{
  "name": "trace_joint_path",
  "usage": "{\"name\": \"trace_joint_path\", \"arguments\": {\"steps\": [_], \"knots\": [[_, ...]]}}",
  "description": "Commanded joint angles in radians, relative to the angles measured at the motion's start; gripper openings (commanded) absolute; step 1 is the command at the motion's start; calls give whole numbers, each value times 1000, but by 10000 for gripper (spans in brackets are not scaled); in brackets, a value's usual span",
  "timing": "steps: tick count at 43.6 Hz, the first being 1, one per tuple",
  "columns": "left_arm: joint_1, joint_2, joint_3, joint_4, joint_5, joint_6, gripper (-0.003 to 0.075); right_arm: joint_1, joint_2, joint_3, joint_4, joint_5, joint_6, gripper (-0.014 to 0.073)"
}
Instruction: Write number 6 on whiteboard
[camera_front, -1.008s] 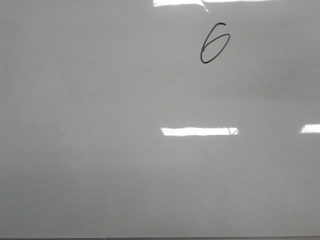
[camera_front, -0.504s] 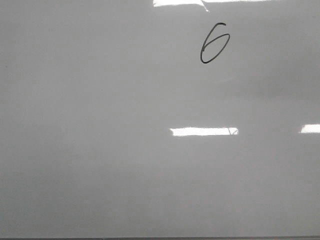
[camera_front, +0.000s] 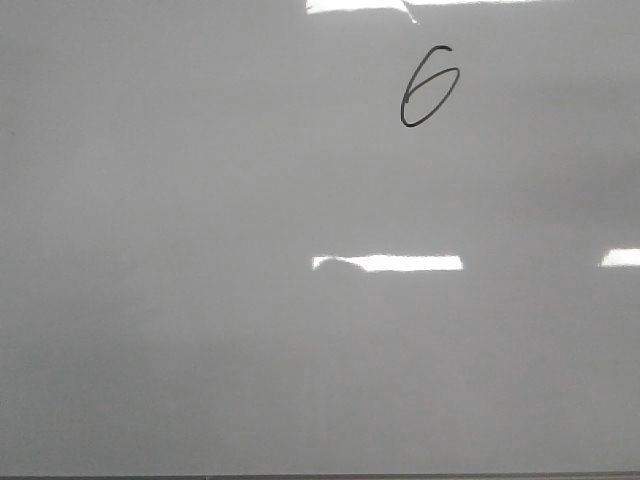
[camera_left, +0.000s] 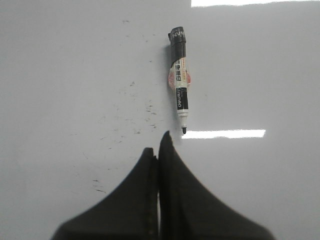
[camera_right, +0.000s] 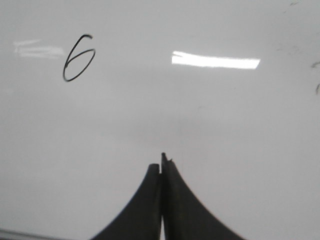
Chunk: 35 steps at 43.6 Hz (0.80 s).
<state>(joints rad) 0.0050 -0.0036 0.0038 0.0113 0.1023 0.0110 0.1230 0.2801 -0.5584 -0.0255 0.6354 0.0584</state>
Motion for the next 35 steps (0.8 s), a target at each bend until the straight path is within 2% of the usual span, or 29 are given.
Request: {"name": "trace_joint_path", "arguments": {"steps": [1, 10, 22, 35], "knots": [[-1, -16, 6, -1, -76, -11, -20, -42, -77, 104, -14, -250, -10, -68], [-1, -16, 6, -1, -76, -11, -20, -82, -245, 378, -13, -474, -10, -68], [-1, -16, 6, -1, -76, -11, -20, -132, -310, 585, 7, -698, -9, -68], [-1, -16, 6, -1, -76, -11, -20, -134, -310, 581, 10, -703, -9, -68]]}}
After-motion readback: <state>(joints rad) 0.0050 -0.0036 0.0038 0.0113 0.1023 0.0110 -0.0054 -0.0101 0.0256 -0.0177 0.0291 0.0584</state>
